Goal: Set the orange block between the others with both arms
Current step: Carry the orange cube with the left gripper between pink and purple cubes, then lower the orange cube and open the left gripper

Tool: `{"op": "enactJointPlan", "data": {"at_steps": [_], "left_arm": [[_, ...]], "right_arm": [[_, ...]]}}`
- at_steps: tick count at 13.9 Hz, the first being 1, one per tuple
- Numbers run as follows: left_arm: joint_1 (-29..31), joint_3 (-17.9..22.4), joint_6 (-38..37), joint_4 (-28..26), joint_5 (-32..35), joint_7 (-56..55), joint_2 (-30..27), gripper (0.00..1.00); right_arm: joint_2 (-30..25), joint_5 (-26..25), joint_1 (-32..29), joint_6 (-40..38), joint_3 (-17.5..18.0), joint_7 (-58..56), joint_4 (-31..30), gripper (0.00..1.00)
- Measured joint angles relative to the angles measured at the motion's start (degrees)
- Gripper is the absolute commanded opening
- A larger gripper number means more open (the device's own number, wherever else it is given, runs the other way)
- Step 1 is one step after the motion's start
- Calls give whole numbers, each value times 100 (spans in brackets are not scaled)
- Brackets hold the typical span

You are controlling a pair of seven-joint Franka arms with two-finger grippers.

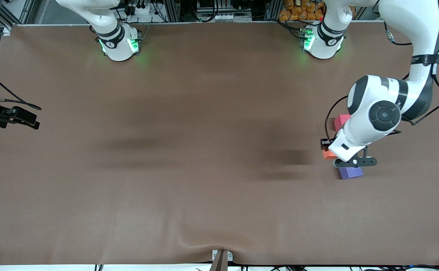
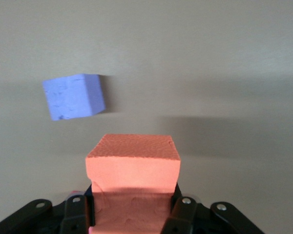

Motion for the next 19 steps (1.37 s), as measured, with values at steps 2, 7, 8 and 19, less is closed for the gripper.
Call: {"op": "enactJointPlan", "data": {"at_steps": [2, 7, 8, 19], "left_arm": [[350, -5, 471, -473, 2, 403, -154, 35], [958, -16, 1690, -1474, 3, 905, -256, 36], [992, -17, 1808, -1584, 3, 920, -256, 36], [1290, -37, 2820, -2197, 3, 965, -76, 38]], "right_arm": [[-80, 0, 14, -70, 2, 39, 3, 100], [-189, 89, 9, -255, -31, 78, -82, 100], [-236, 114, 18, -347, -21, 144, -101, 100], [-469, 127, 108, -503, 19, 392, -378, 100]]}}
